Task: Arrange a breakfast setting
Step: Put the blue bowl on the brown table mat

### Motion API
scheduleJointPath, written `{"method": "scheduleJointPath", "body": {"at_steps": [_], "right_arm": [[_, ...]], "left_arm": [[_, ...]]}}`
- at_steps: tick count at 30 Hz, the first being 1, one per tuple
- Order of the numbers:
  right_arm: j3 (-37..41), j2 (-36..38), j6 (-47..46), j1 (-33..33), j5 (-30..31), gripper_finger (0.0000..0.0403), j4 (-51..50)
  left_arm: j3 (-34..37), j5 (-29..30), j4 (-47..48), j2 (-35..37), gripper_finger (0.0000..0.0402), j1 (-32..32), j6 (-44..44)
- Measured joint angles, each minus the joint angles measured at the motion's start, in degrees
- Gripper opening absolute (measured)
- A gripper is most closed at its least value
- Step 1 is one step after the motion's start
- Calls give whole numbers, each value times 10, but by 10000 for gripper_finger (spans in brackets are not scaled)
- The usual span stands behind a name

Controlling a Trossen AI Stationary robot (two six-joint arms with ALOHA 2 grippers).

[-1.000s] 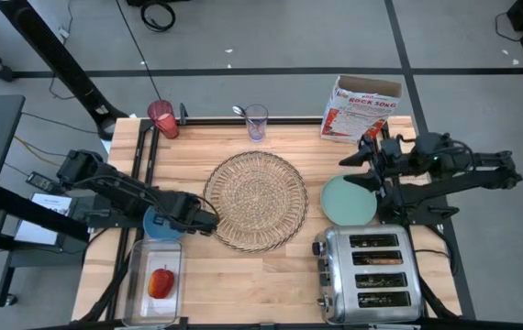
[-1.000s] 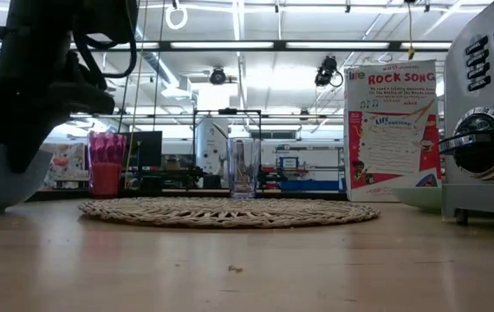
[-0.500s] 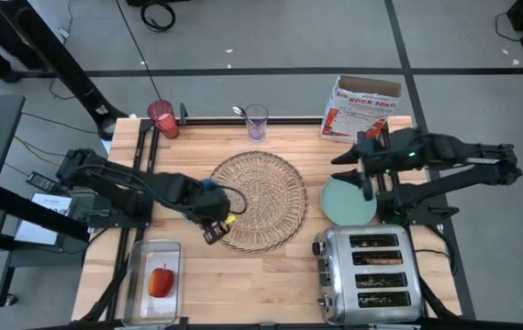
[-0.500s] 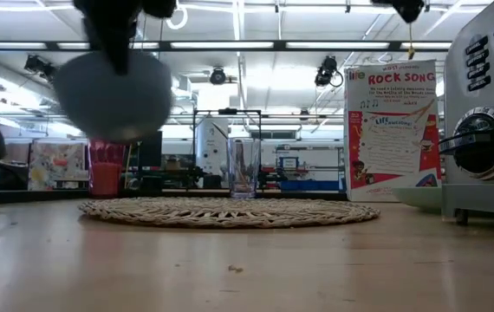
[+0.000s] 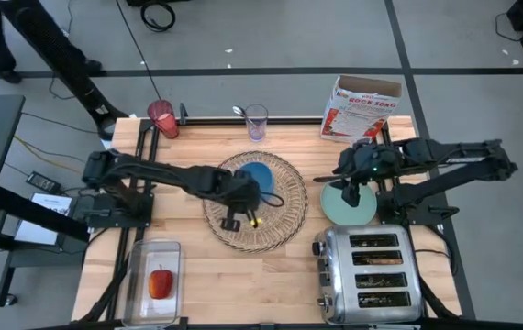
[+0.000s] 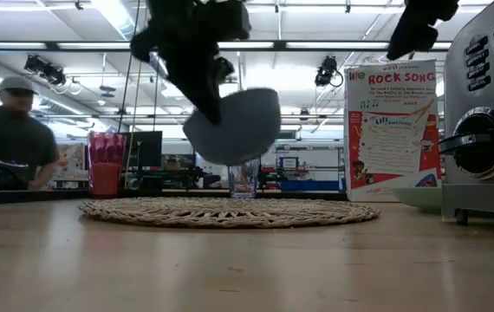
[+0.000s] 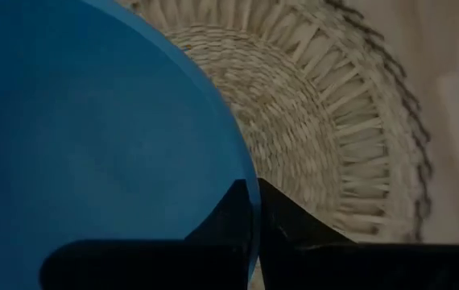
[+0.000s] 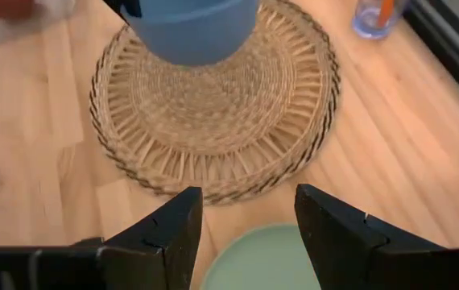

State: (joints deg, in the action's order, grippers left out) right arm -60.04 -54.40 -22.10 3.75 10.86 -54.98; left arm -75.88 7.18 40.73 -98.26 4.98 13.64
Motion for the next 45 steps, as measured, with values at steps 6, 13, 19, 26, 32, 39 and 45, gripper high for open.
{"method": "scheduleJointPath", "body": {"at_steps": [6,13,19,26,32,39,45], "right_arm": [[-57,-36,14,3,33,206,-46],[-73,-64,32,0,61,206,-50],[-73,-96,28,0,60,206,-51],[-73,-125,23,0,57,207,-46],[-73,-139,23,0,41,229,-37],[-73,-135,23,0,42,264,-33],[-76,-107,29,0,52,292,-33]], "left_arm": [[0,-1,-40,-37,9,-1,68],[-1,3,-51,-48,9,-5,129],[-1,4,-49,-74,9,-18,174],[0,13,-51,-88,19,-21,192],[0,25,-24,-88,40,-20,205],[0,64,-23,-88,55,-20,199],[0,68,-9,-80,95,-18,182]]}}
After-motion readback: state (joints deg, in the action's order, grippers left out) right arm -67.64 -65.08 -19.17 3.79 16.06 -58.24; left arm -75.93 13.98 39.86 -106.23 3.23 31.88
